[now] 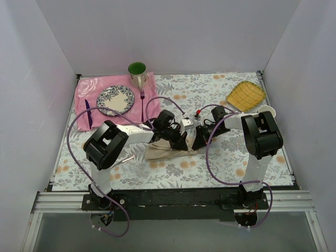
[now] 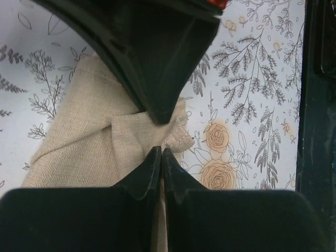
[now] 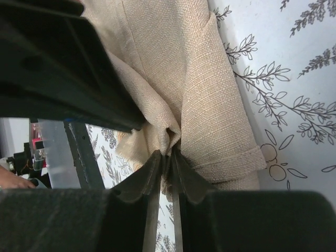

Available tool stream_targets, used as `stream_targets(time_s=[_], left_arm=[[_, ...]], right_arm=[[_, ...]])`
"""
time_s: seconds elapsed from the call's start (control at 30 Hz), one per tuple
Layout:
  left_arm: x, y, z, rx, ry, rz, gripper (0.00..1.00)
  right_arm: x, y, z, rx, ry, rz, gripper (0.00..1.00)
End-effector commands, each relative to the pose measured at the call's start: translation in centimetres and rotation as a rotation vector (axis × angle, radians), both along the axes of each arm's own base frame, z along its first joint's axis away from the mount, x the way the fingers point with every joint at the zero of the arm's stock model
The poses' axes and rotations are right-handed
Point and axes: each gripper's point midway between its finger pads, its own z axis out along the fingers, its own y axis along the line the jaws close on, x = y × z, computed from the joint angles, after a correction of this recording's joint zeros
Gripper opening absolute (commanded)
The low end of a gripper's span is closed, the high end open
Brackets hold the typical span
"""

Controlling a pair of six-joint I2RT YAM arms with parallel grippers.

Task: Fold the napkin into a case and place the utensils inside
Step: Pick up the 2/3-rectangle-folded napkin from the center of the board.

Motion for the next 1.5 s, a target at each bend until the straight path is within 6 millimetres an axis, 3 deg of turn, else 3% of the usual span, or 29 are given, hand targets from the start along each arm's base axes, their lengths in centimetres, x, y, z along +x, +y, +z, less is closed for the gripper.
stream_targets(time_s=[0.0, 0.23, 0.4, 0.6, 1.17, 1.27, 1.33, 1.37, 1.47], left_arm=[[0.7, 0.0, 0.2, -0.022, 0.103, 0.026, 0.0], [2.7, 1.3, -1.2, -0.03, 0.235, 0.096, 0.0], [2.8, 1.2, -1.4, -0.037, 0.277, 0.083, 0.0], [2.6, 1.0, -1.3, -0.043, 0.323, 0.083, 0.0], [4.3, 0.3, -0.5, -0.036, 0.468, 0.212, 0.0], [4.1, 0.1, 0.0, -0.043, 0.491, 0.208, 0.0], [3.9, 0.3, 0.8, -0.078, 0.489, 0.196, 0.11], [3.8, 0.6, 3.0, -0.126, 0.452, 0.183, 0.31], [3.8, 1.7, 6.7, -0.218, 0.334, 0.166, 0.47]], right_arm=[[0.5, 0.0, 0.0, -0.014, -0.041, 0.014, 0.25], [0.5, 0.2, 0.5, 0.005, -0.034, 0.017, 0.34], [0.3, 0.2, 0.5, 0.008, -0.036, 0.025, 0.45], [0.5, 0.3, 0.4, -0.002, -0.052, 0.028, 0.46], [0.9, 0.4, -1.0, -0.085, -0.094, 0.021, 0.2], [0.8, 0.3, -1.3, -0.093, -0.083, 0.019, 0.01], [0.8, 0.3, -1.4, -0.099, -0.074, 0.016, 0.01], [0.8, 0.3, -1.5, -0.099, -0.073, 0.017, 0.01], [1.0, 0.4, -1.5, -0.098, -0.073, 0.013, 0.01]])
